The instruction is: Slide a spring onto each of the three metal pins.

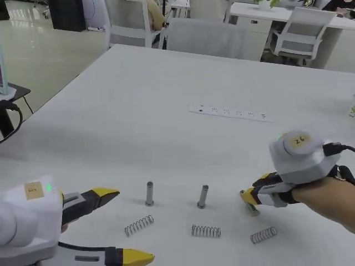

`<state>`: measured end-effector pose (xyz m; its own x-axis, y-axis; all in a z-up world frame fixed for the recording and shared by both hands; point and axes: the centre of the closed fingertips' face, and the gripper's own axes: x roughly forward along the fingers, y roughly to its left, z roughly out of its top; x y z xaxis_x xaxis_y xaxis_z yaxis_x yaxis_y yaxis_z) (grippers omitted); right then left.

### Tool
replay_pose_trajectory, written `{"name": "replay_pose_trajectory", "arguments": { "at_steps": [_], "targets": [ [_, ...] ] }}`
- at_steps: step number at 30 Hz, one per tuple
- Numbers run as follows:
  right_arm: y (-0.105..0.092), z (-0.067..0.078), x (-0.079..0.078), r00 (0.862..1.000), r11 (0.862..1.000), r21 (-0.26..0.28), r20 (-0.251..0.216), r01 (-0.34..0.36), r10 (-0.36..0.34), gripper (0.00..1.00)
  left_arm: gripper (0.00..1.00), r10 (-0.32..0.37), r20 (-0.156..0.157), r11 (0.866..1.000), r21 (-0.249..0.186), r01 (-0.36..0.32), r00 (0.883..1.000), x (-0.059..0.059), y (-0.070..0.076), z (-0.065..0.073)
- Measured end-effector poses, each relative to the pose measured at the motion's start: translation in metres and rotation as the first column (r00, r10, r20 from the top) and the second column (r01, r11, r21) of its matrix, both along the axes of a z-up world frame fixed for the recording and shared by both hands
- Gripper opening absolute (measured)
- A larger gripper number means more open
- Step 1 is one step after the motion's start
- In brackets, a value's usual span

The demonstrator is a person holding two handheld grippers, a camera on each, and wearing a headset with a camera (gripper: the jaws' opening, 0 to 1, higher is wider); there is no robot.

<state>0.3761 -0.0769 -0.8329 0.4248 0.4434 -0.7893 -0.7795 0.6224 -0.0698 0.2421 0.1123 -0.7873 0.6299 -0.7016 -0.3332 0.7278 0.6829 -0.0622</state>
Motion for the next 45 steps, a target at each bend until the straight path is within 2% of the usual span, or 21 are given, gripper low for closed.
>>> {"name": "replay_pose_trajectory", "arguments": {
  "at_steps": [3,13,24,37,45],
  "targets": [
    [0.000,-0.006,0.002,1.000,1.000,-0.003,-0.025,0.020,-0.020,0.19,0.77,-0.001,0.000,1.000,-0.002,0.001,1.000,0.000,0.000,0.000],
    [0.001,-0.016,0.005,0.997,0.998,-0.022,-0.055,0.054,-0.055,0.16,0.76,0.002,0.001,1.000,-0.004,-0.002,1.000,0.000,0.000,0.000],
    [-0.001,-0.022,0.009,0.992,0.993,-0.056,-0.074,0.103,-0.107,0.16,0.76,0.003,0.005,1.000,-0.008,-0.003,1.000,0.000,0.000,0.001],
    [0.003,-0.024,0.008,0.987,0.989,-0.086,-0.092,0.124,-0.132,0.09,0.75,0.000,0.006,1.000,-0.008,0.000,1.000,0.001,0.000,0.001],
    [0.003,-0.025,0.007,0.979,0.984,-0.073,-0.112,0.161,-0.169,0.07,0.75,0.001,0.006,1.000,-0.010,-0.001,1.000,0.001,0.000,0.000]
  ]
}}
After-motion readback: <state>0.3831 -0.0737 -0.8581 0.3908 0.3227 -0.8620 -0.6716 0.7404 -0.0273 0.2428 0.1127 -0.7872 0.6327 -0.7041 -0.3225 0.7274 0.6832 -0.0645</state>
